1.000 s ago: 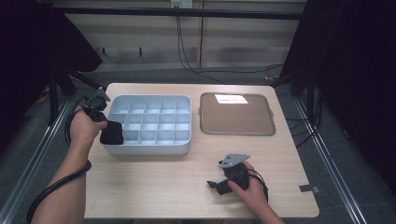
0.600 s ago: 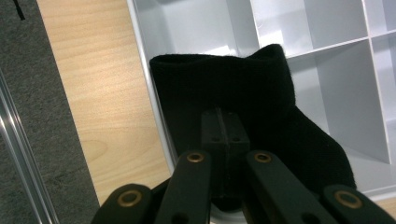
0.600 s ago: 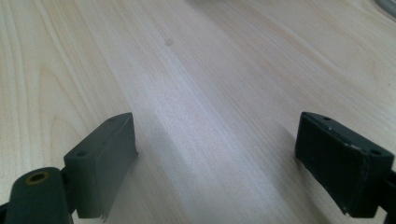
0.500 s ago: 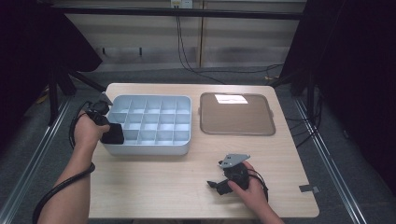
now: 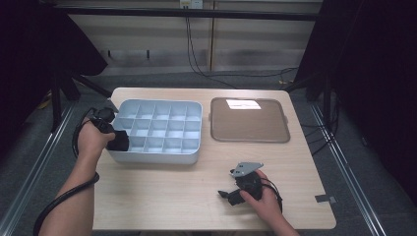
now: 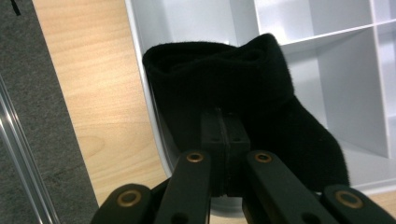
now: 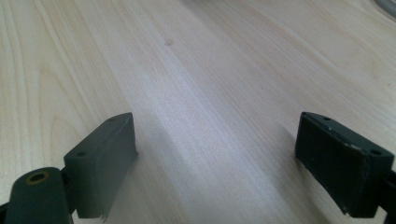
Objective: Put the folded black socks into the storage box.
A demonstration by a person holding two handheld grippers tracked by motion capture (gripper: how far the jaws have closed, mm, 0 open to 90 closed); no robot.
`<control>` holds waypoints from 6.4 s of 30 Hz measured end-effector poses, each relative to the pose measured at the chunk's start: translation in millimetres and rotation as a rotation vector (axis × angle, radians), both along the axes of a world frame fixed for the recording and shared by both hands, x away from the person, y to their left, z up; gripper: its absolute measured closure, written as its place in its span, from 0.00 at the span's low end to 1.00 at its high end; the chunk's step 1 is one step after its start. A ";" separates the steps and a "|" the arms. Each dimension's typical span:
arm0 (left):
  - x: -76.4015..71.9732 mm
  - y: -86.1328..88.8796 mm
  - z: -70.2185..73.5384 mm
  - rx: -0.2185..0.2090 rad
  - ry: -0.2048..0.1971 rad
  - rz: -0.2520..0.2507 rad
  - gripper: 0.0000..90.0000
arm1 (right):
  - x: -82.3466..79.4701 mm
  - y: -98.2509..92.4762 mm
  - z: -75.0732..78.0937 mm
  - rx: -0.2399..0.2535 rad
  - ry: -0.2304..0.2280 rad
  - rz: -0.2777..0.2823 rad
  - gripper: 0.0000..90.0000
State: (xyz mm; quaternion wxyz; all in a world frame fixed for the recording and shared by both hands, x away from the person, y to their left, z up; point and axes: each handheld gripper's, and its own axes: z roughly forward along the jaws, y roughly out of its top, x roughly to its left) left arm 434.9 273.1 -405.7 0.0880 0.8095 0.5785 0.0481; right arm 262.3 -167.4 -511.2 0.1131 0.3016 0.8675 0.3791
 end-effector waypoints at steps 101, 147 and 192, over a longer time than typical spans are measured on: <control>-13.4 -13.0 40.4 -0.096 -0.092 0.027 0.44 | -0.2 0.0 0.2 -0.003 0.000 0.007 0.14; -48.7 -18.5 38.0 -0.195 -0.104 -0.065 0.41 | -0.2 -0.1 0.1 -0.005 -0.007 0.007 0.14; -86.0 -38.4 10.5 -0.326 -0.110 -0.208 0.27 | -0.5 0.0 0.1 -0.004 0.002 0.010 0.14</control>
